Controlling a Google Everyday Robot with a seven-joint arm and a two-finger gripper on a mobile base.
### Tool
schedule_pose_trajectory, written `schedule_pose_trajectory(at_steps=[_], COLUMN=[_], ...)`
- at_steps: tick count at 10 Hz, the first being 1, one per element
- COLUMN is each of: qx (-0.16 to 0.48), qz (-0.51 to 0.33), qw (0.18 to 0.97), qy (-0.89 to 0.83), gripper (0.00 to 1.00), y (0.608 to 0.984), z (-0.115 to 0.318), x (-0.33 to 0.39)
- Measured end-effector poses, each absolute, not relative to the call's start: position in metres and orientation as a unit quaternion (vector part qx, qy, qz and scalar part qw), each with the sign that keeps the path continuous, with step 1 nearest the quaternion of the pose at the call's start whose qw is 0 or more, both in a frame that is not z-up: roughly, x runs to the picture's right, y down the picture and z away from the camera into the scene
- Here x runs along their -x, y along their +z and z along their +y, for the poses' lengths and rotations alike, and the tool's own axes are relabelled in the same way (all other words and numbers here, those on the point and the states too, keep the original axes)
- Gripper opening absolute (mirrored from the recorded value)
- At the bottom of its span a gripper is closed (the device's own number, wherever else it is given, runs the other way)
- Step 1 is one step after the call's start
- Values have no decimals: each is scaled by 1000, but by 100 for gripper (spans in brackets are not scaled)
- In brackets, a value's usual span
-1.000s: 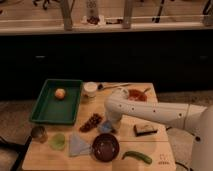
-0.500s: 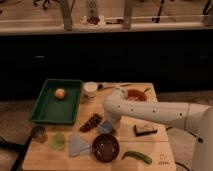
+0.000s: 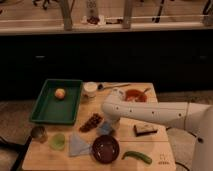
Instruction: Place sponge in tray
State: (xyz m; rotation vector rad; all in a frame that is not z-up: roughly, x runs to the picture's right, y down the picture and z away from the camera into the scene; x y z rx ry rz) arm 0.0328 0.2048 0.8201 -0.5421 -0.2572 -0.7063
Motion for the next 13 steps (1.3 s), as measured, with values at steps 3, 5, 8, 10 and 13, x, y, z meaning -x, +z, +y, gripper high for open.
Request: schedule_pose_trajectory(at_steps=[3, 5, 8, 10, 13], qx=[259, 260, 265, 264, 265], qz=[-135, -144, -154, -156, -157], qw=[891, 886, 877, 873, 865], qy=[-348, -356, -370, -379, -396], gripper=[10, 0, 0, 0, 0], y=[818, 816, 810, 803, 793], z=[198, 191, 181, 172, 157], x=[-26, -19, -6, 2, 16])
